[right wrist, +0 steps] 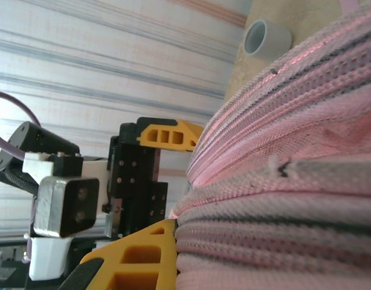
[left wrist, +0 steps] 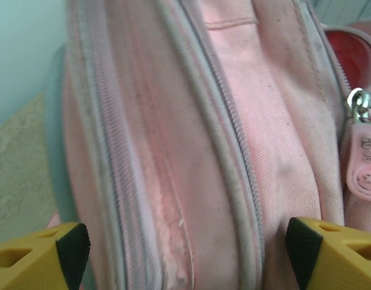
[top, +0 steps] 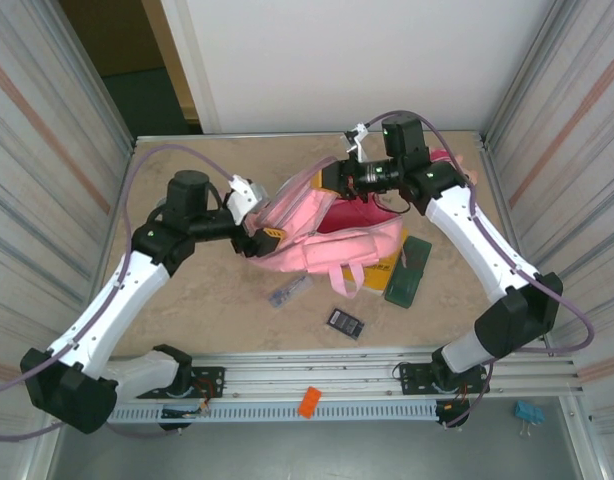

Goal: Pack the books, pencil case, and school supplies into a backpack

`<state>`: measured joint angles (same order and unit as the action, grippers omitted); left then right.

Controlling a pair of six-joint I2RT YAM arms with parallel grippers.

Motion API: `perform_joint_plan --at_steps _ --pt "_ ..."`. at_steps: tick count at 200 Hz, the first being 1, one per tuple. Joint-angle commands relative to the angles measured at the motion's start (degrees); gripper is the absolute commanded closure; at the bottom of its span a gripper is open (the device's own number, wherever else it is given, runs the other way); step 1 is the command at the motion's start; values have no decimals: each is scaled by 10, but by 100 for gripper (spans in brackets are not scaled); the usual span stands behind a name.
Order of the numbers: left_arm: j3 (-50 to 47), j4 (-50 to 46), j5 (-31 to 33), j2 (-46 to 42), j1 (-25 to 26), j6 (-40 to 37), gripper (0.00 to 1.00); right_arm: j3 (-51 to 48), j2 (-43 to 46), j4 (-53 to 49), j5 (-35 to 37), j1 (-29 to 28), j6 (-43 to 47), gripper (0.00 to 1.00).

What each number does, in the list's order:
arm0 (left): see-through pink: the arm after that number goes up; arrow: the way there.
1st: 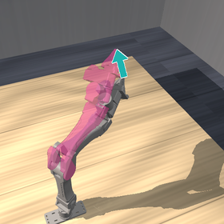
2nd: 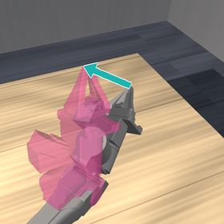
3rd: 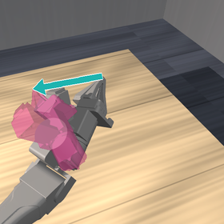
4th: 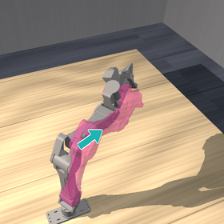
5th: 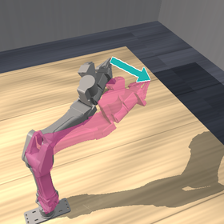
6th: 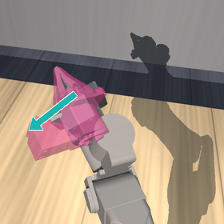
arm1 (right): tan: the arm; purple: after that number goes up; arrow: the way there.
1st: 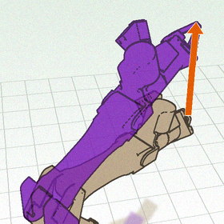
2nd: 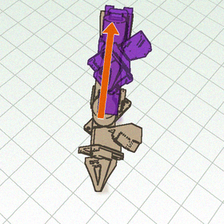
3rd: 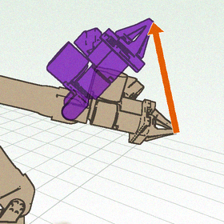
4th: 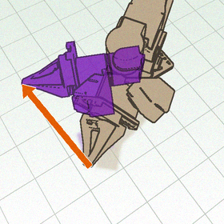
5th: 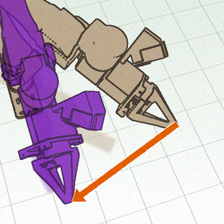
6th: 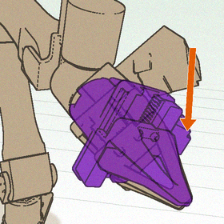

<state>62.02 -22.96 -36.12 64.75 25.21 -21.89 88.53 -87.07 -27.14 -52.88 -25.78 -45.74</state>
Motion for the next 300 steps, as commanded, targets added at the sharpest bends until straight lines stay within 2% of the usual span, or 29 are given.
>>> perform_joint_plan --at_steps 1,9,13,24,33,42,51,67,98,118,134,160,178,198,217,238,250,283,300 --pt "10 -11 35 14 27 -54 20 51 -8 47 -76 -1 46 100" --pt "7 3 57 20 31 -45 35 54 -11 41 -82 -1 53 99" --pt "7 7 58 22 31 -41 48 55 -13 37 -83 1 58 99" --pt "16 14 74 25 31 -28 71 56 -13 20 -68 7 69 94" --pt "27 13 84 24 29 -10 90 55 -8 -5 -28 18 75 81" --pt "38 11 93 20 26 10 100 48 0 -33 16 34 74 62" --pt "50 10 104 18 24 36 100 31 15 -37 41 47 70 53" --pt "66 1 105 16 22 72 100 -1 53 -37 92 55 73 46" --pt "88 -16 123 24 21 126 100 -44 138 -81 225 48 102 42" --pt "88 -19 93 25 21 117 100 -83 173 -80 236 40 61 37" --pt "89 -18 102 29 21 119 100 -113 178 -57 228 9 22 35" --pt "107 -23 139 39 18 146 100 -94 160 -97 299 -72 48 31" --pt "112 -11 184 39 18 175 100 -80 164 -171 394 -92 -37 27" --pt "104 1 214 37 18 188 100 -105 203 -189 474 -103 -148 20" --pt "96 11 226 37 19 194 100 -140 235 -184 508 -117 -240 20" --pt "97 18 234 39 20 196 100 -134 243 -230 555 -145 -283 18" --pt "97 24 227 41 21 195 100 -142 240 -205 549 -155 -293 17" --pt "94 37 208 44 22 198 100 -175 176 -10 448 -156 -293 16" --pt "98 38 208 43 22 201 100 -141 125 -6 424 -158 -282 17"
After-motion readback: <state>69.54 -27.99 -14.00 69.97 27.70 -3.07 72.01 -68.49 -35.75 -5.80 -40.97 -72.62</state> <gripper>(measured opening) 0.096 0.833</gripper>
